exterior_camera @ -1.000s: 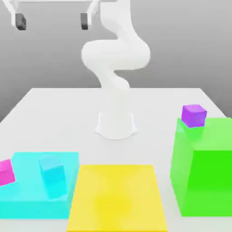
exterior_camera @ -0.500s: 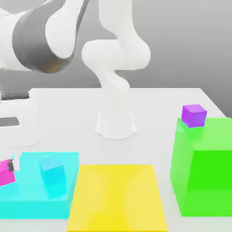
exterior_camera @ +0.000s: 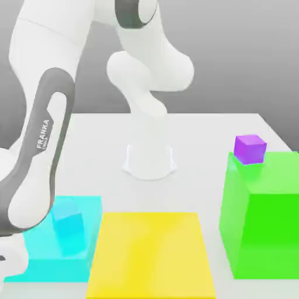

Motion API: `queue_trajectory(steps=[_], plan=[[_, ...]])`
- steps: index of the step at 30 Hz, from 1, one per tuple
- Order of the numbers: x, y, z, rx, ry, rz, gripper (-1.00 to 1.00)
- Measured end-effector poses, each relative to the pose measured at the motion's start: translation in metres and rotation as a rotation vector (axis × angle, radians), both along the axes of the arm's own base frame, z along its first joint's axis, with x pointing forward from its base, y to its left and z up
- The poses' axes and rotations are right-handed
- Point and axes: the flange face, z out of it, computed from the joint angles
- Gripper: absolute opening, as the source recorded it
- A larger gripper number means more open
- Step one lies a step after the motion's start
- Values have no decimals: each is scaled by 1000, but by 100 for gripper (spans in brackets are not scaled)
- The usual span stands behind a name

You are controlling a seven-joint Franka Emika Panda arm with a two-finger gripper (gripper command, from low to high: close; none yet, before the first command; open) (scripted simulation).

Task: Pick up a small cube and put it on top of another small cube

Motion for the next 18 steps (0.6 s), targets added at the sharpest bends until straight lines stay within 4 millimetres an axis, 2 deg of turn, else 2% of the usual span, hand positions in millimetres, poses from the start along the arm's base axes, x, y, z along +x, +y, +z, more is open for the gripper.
queue_trajectory(steps=[2,3,7,12,18], plan=[[-1,0,-7,0,1,0,-100],[0,0,-2,0,1,0,-100],[-3,-1,53,-2,1,-7,-100],[-37,-3,108,-20,4,-121,-100],[-88,2,155,-18,3,-268,-100]])
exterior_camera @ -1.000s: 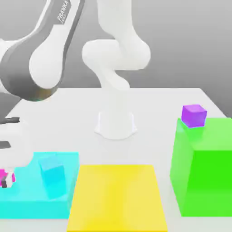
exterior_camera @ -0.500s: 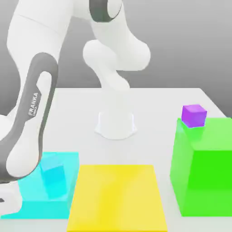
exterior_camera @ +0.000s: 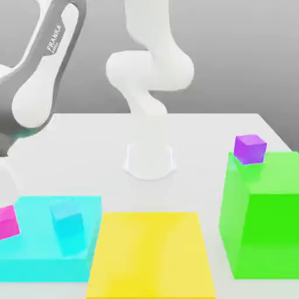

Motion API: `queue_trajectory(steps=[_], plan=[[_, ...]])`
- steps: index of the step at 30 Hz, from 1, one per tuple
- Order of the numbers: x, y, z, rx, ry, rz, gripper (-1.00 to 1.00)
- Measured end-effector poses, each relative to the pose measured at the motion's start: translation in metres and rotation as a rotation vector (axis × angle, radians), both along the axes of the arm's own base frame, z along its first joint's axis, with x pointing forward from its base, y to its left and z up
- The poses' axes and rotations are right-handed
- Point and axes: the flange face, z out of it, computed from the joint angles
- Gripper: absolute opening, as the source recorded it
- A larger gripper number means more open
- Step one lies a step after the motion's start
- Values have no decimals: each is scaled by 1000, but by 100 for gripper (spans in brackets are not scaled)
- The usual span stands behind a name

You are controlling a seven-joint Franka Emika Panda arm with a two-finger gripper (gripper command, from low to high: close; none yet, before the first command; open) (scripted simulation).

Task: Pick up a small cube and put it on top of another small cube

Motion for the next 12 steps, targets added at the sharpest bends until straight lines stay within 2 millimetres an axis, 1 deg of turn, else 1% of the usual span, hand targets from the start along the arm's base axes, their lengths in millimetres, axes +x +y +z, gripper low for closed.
queue_trajectory(steps=[3,4,5,6,8,9,12], plan=[[-29,3,15,11,-4,-78,-100],[-37,3,16,15,-6,-99,-100],[-40,4,9,18,-7,-109,-100],[-38,8,-2,20,-8,-103,-100],[-38,10,-27,20,-7,-103,-100],[-39,10,-38,19,-6,-105,100],[-39,10,-38,19,-6,-105,100]])
